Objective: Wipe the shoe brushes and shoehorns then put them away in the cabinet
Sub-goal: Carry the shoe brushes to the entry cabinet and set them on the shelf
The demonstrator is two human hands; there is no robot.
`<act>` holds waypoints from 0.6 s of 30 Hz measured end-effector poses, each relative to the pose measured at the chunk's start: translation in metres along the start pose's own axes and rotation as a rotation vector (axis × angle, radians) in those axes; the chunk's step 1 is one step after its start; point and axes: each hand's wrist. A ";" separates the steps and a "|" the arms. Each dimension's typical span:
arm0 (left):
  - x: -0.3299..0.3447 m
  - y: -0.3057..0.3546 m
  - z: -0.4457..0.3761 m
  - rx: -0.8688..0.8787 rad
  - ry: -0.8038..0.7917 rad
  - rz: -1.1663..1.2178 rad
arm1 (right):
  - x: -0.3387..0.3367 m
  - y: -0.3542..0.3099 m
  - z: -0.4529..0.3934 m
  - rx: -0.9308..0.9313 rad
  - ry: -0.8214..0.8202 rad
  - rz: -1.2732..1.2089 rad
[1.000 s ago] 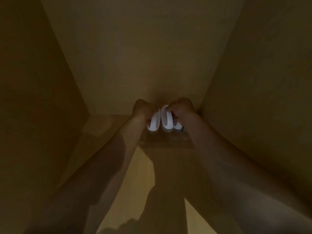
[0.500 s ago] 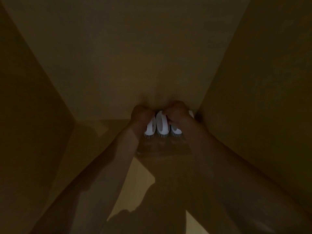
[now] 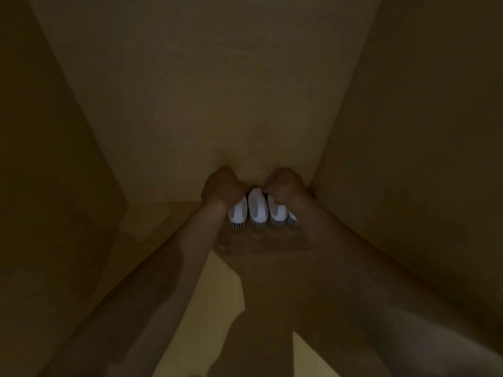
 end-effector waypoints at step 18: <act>-0.035 0.008 0.234 0.095 0.118 -0.428 | -0.018 0.051 0.212 -0.472 0.031 0.378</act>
Point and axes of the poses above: each hand's wrist, its own z-axis away from the middle knuckle, its own x-axis out of the palm, y = z × x, and after that the axes turned 10 degrees about y, right-handed
